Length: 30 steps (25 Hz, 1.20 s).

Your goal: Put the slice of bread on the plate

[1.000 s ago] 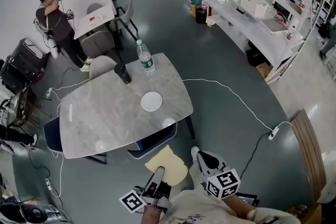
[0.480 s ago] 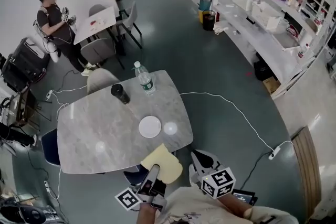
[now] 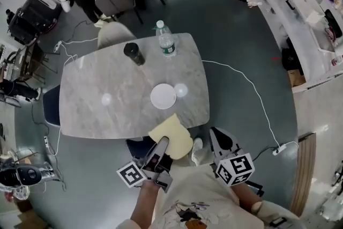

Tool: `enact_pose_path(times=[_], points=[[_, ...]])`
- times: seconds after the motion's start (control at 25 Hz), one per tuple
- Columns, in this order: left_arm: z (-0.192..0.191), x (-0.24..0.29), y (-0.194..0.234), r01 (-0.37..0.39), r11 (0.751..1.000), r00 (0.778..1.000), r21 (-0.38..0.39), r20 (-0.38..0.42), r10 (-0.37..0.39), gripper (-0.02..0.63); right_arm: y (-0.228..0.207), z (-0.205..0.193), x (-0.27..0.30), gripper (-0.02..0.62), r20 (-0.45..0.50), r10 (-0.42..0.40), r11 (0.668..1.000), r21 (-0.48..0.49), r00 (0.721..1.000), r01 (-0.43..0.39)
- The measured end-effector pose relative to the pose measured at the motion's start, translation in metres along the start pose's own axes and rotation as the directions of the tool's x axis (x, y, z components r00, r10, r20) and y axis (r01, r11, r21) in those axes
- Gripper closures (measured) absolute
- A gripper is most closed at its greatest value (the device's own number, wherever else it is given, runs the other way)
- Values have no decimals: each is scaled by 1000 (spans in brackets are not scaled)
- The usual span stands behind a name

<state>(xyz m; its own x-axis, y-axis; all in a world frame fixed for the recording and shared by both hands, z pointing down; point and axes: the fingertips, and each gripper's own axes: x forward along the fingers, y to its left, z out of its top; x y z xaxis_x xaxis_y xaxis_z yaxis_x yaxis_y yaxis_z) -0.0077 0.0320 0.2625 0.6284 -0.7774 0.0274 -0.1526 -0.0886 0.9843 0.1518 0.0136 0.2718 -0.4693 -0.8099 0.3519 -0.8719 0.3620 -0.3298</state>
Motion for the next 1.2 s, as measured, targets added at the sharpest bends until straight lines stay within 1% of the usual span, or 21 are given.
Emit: enact_pose_path(times=[0.08,0.16,0.28,0.4,0.48,0.52,0.64,0.76,0.88,1.0,1.08,1.2], points=[[10,-5,12,-32,999,999,-8,1,32,506,9,-6,12,591,-38,14,1000,-15,999,-15],[21,-5,26,-47,999,999,-26,8,47,506,16,-15,26,592,-77,41,998,-40,996,-45],[32,1,46,-67,997,998,-42,6,68,506,22,-14,44,592,-102,76,993,-86,992,-85],[45,6,61,-98,995,995,14,-9,98,506,26,-14,61,592,-118,100,987,-111,988,-114],[55,9,72,-123,991,992,58,-23,124,506,26,-22,74,591,-139,111,985,-119,984,-128],[59,12,77,-132,989,991,65,-27,134,506,24,-26,81,591,-149,115,983,-126,982,-134],[67,20,91,-137,990,990,41,-34,139,506,22,-35,102,591,-174,135,977,-138,975,-160],[72,24,101,-143,989,989,28,-45,144,506,23,-37,118,591,-176,153,974,-138,972,-178],[82,29,118,-156,988,986,21,-49,157,506,21,-41,137,592,-182,155,976,-121,971,-178],[92,36,135,-167,986,985,9,-44,167,506,21,-43,154,591,-198,178,974,-103,964,-201],[98,42,146,-169,986,985,12,-44,169,506,22,-47,166,591,-208,194,969,-111,959,-220],[103,49,166,-179,983,982,29,-55,181,506,23,-58,181,591,-218,204,959,-150,955,-239]])
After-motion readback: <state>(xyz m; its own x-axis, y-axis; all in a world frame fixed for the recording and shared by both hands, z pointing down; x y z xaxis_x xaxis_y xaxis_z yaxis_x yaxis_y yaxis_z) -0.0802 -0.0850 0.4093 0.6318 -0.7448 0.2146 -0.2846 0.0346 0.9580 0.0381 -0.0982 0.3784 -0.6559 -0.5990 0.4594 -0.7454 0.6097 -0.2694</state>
